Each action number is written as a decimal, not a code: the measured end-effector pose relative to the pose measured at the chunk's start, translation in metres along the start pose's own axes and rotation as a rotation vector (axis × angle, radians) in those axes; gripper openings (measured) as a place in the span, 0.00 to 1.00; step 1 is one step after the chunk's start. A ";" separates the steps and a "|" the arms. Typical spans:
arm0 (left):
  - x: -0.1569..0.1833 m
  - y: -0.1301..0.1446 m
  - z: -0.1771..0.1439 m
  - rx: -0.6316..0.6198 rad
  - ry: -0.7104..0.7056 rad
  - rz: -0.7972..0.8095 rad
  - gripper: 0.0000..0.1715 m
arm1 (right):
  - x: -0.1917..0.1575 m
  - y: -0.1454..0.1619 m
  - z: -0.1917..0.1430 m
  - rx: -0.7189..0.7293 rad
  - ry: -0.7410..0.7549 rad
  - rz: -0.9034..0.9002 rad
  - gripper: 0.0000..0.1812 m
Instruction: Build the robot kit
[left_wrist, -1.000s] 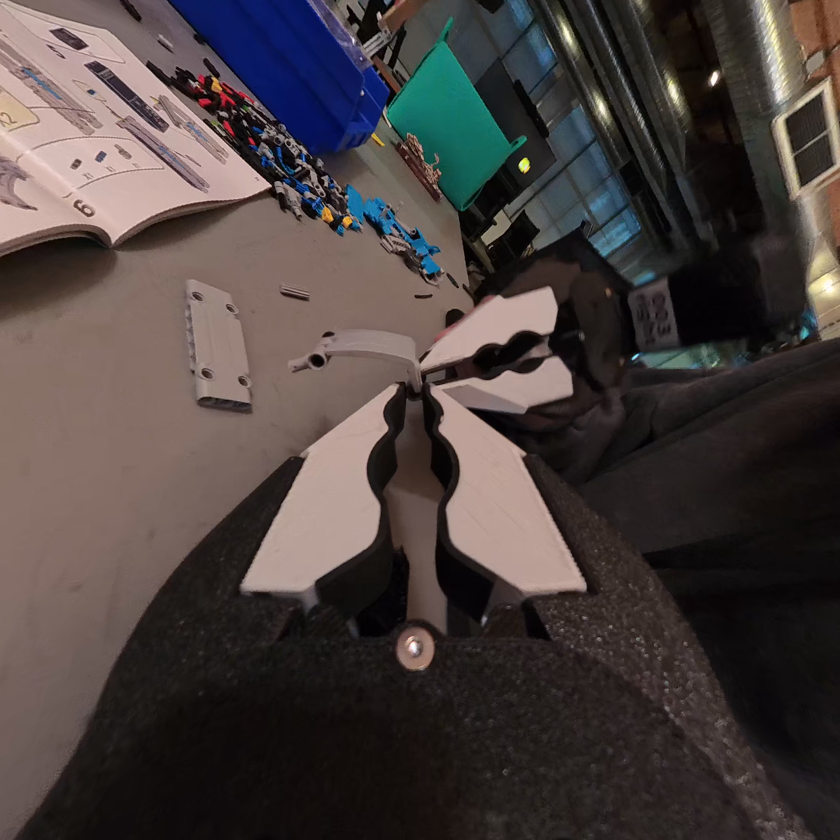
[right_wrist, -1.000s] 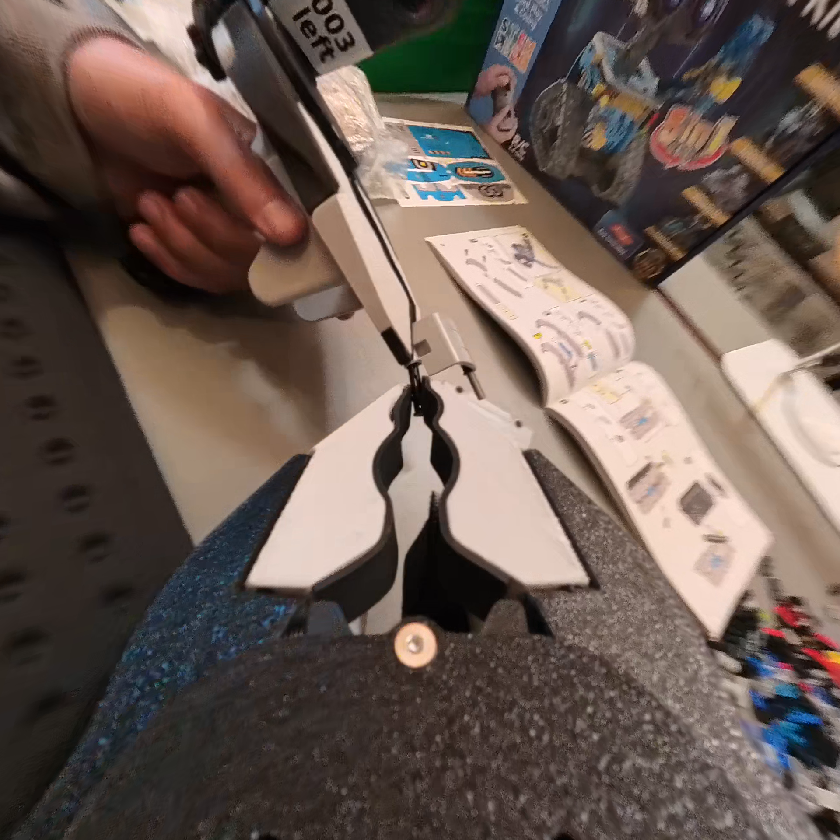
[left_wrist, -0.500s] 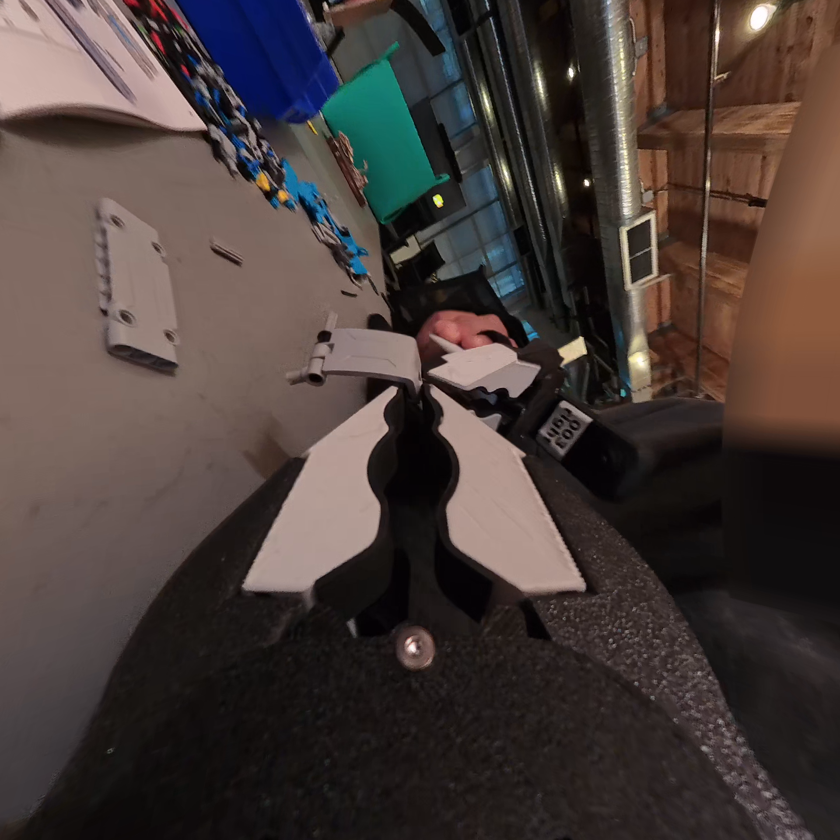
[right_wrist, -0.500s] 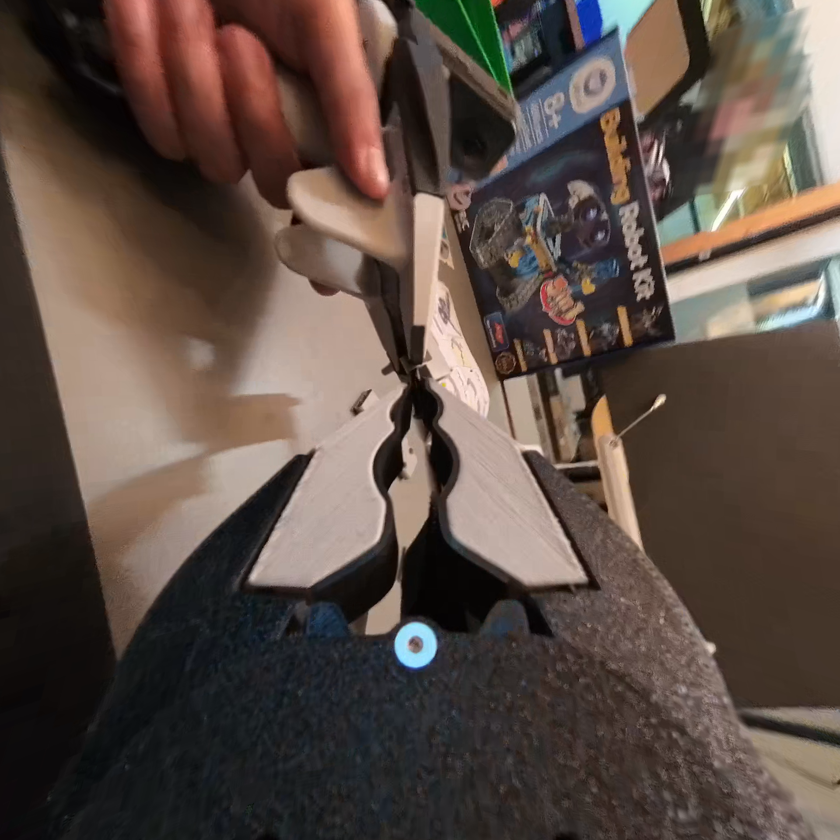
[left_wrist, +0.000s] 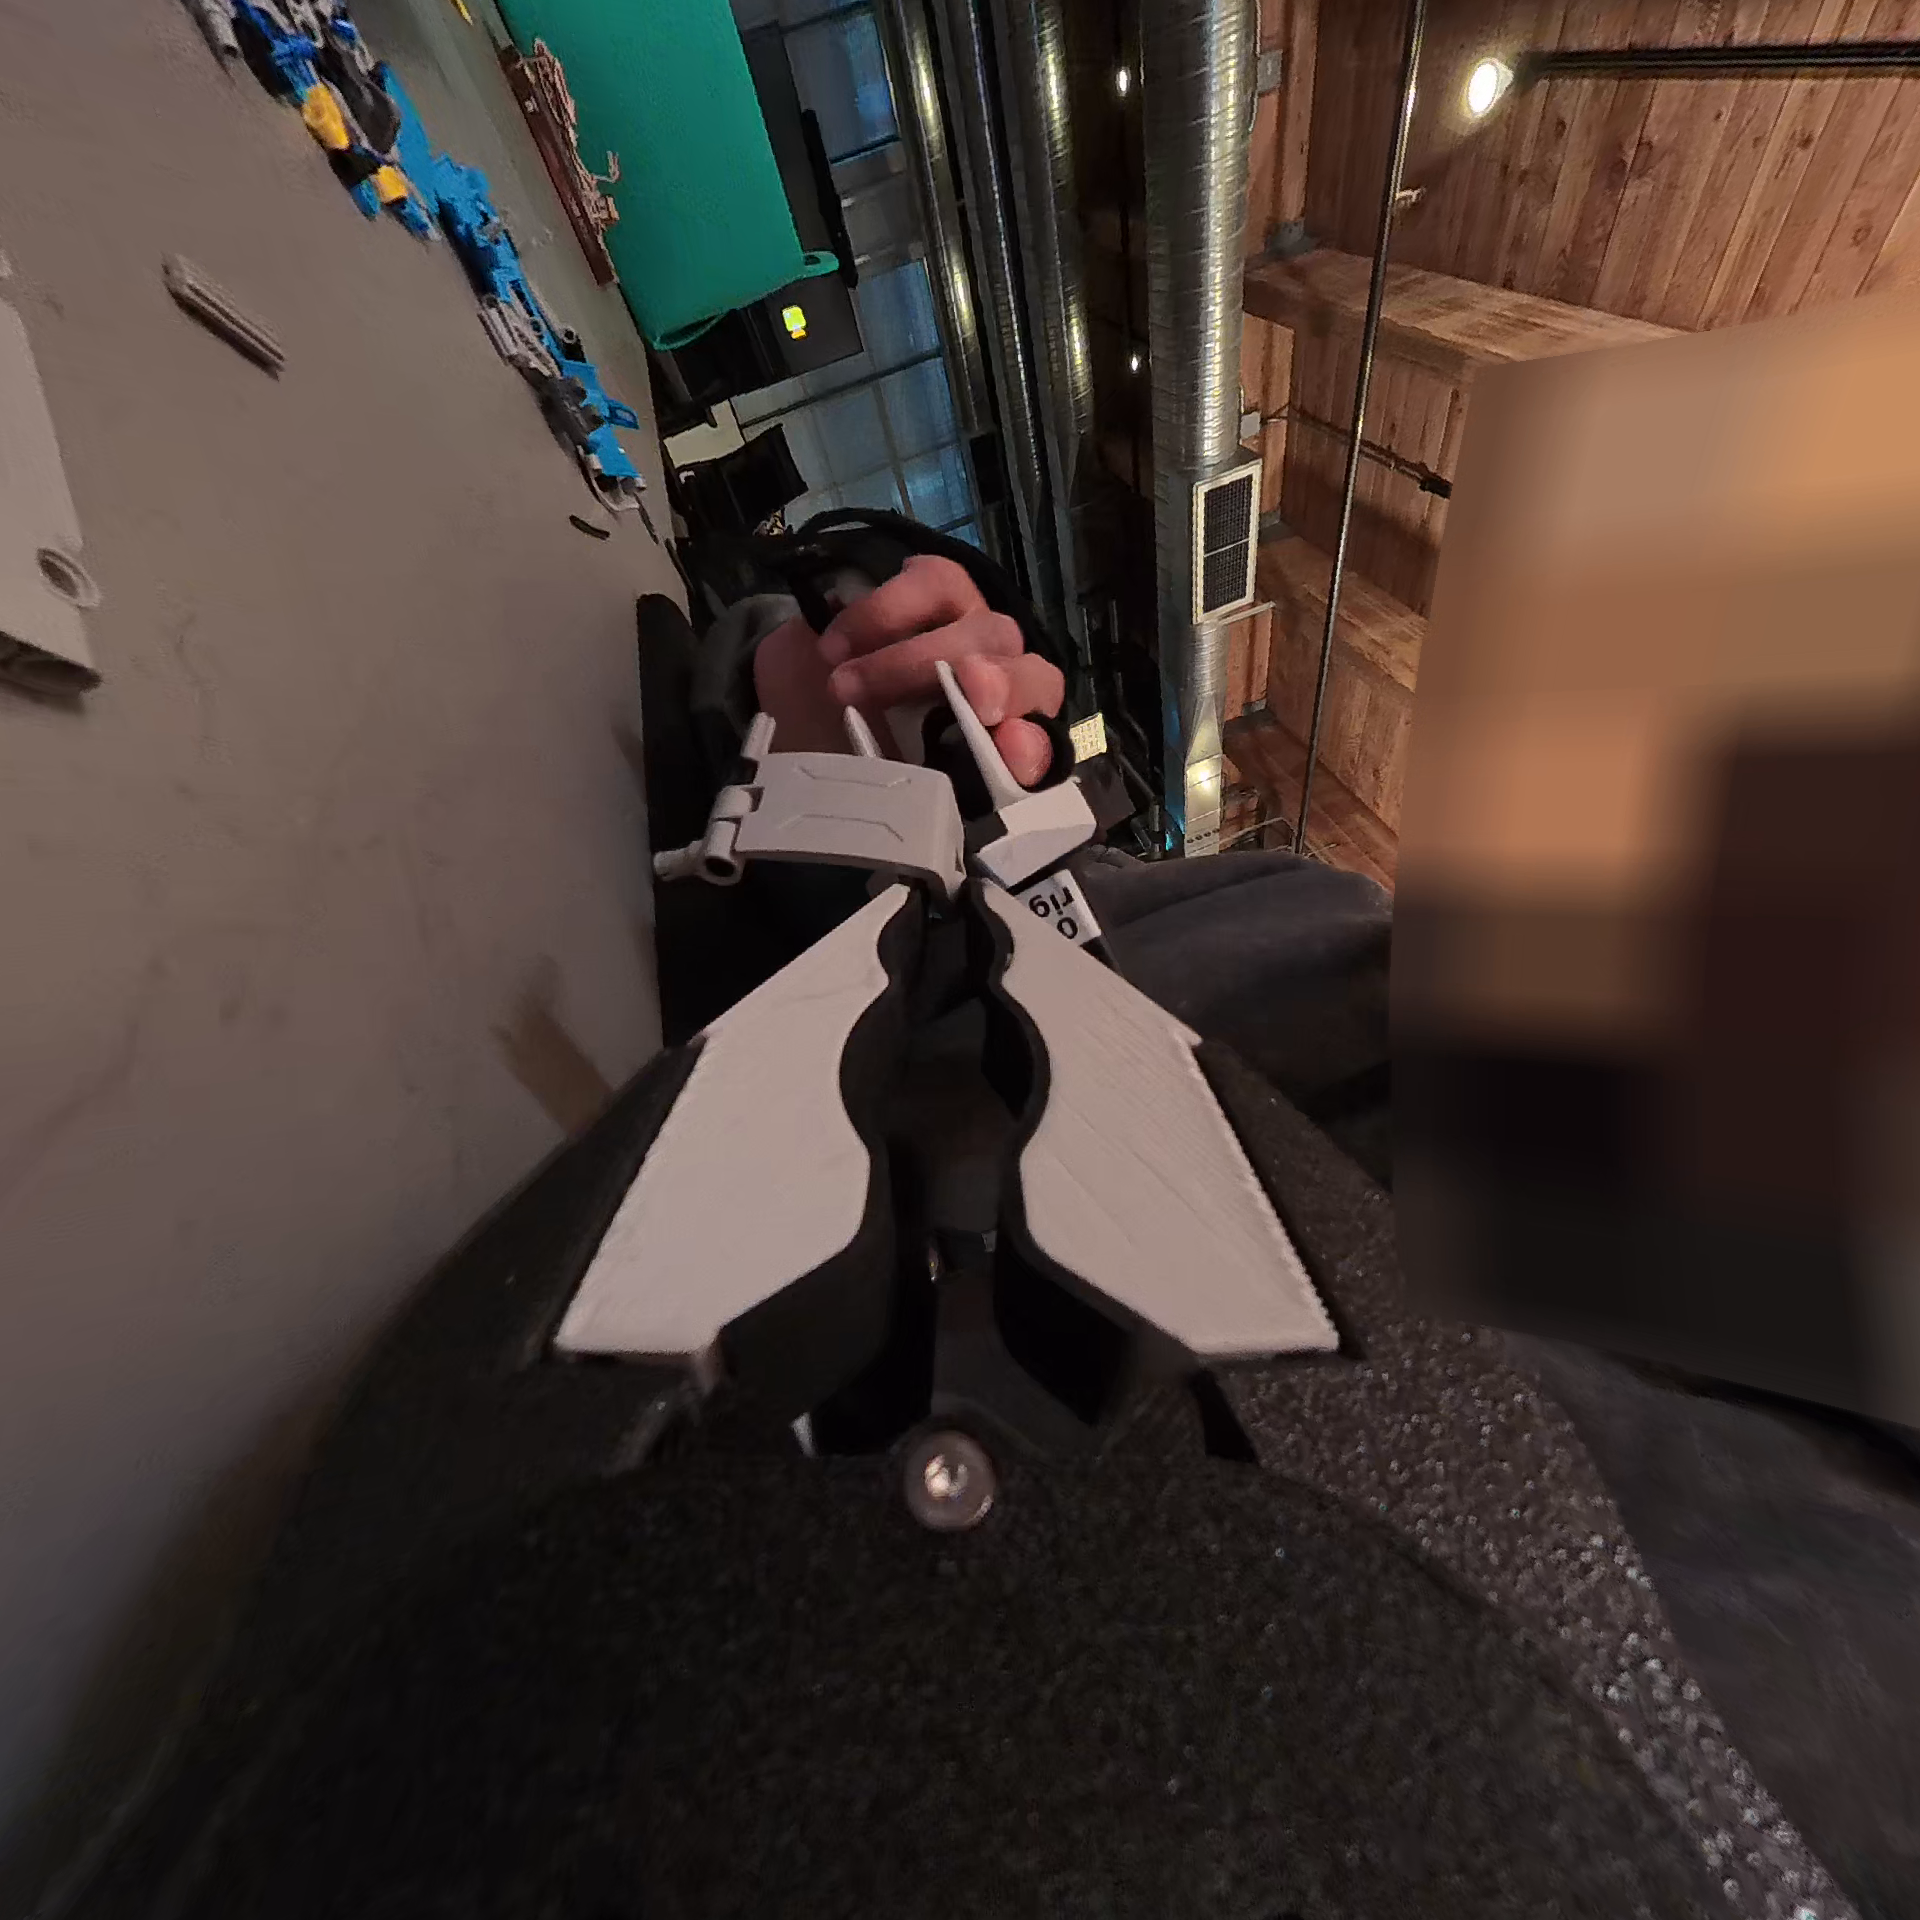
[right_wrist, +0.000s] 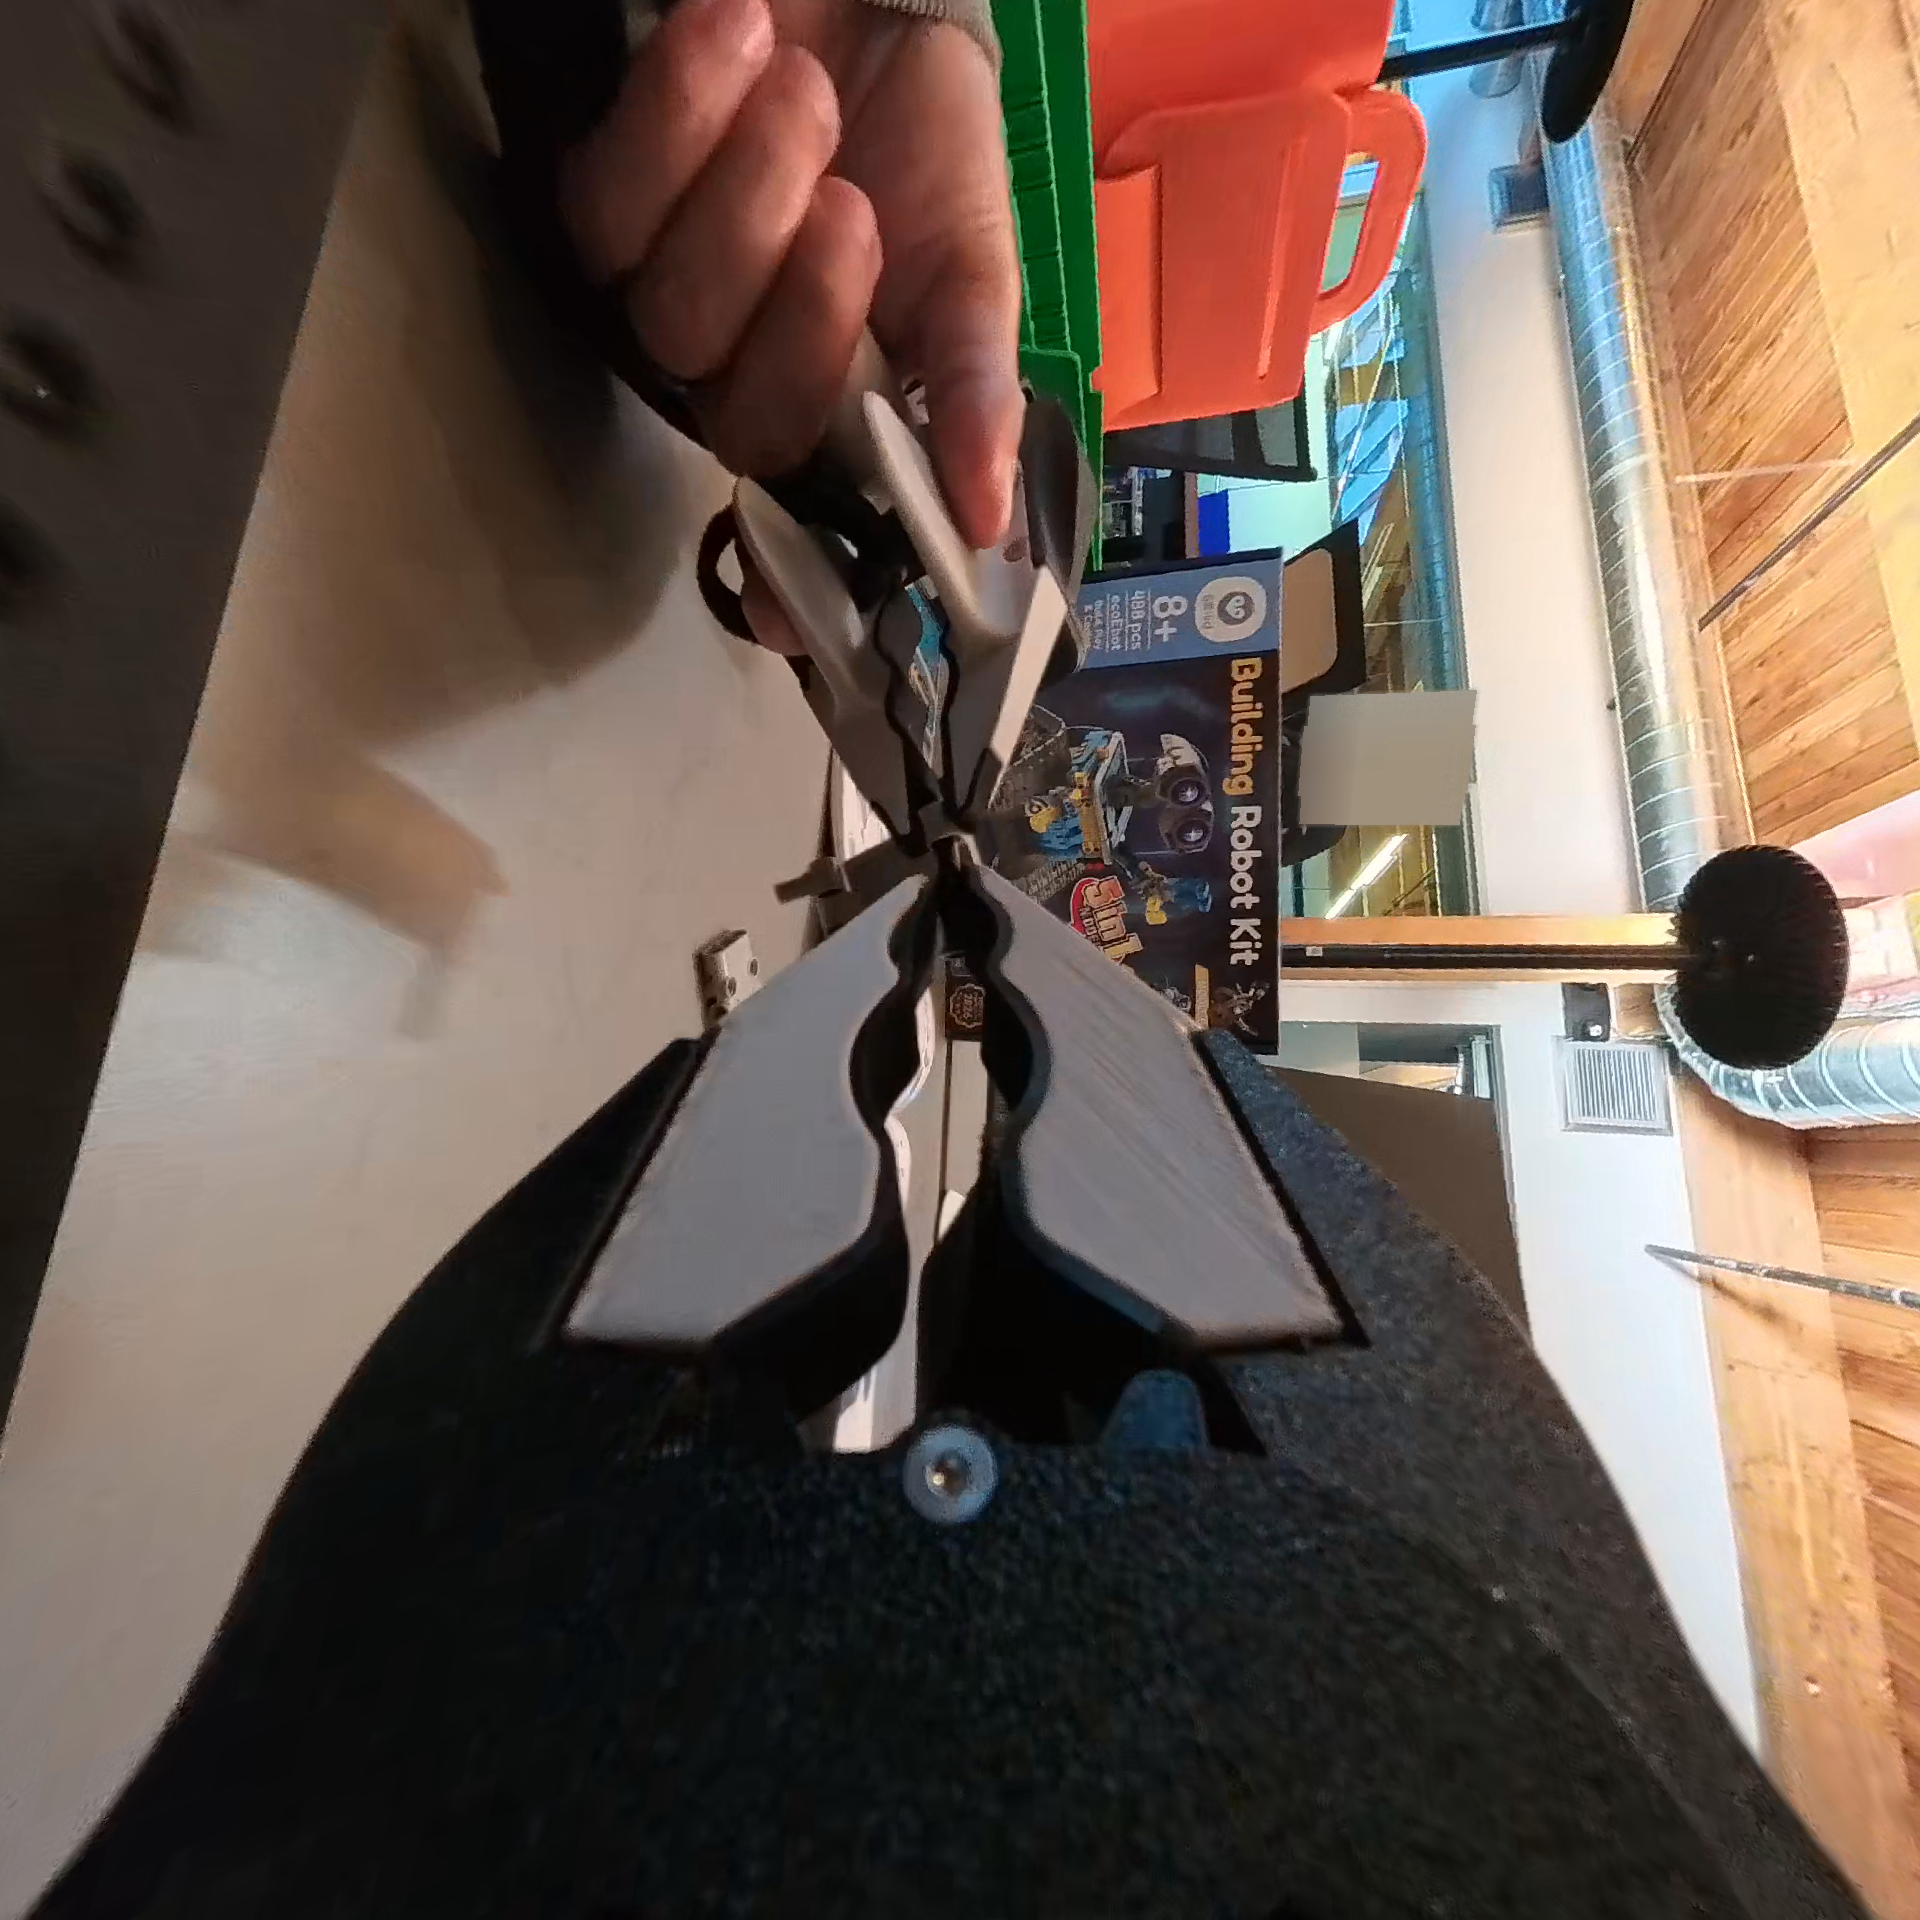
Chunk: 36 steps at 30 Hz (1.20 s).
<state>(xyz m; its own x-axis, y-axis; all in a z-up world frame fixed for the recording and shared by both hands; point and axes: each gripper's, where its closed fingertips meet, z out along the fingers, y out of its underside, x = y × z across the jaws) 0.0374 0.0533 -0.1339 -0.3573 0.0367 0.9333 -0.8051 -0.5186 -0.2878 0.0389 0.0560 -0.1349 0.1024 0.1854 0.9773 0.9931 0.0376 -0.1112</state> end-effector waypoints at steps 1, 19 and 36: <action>-0.001 -0.001 0.000 0.004 -0.002 -0.008 0.02 | -0.001 0.000 0.001 -0.001 0.000 -0.014 0.01; 0.002 -0.015 -0.005 0.081 -0.007 0.081 0.03 | 0.005 0.003 0.011 0.046 -0.007 0.245 0.09; 0.024 -0.016 0.001 0.076 -0.265 0.882 0.03 | 0.029 0.021 -0.004 0.535 -0.626 1.681 0.04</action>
<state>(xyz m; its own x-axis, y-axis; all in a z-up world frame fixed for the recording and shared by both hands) 0.0423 0.0617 -0.1065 -0.6986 -0.5901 0.4046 -0.2565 -0.3214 -0.9116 0.0632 0.0581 -0.1082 0.6719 0.6327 -0.3851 -0.2443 -0.3015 -0.9216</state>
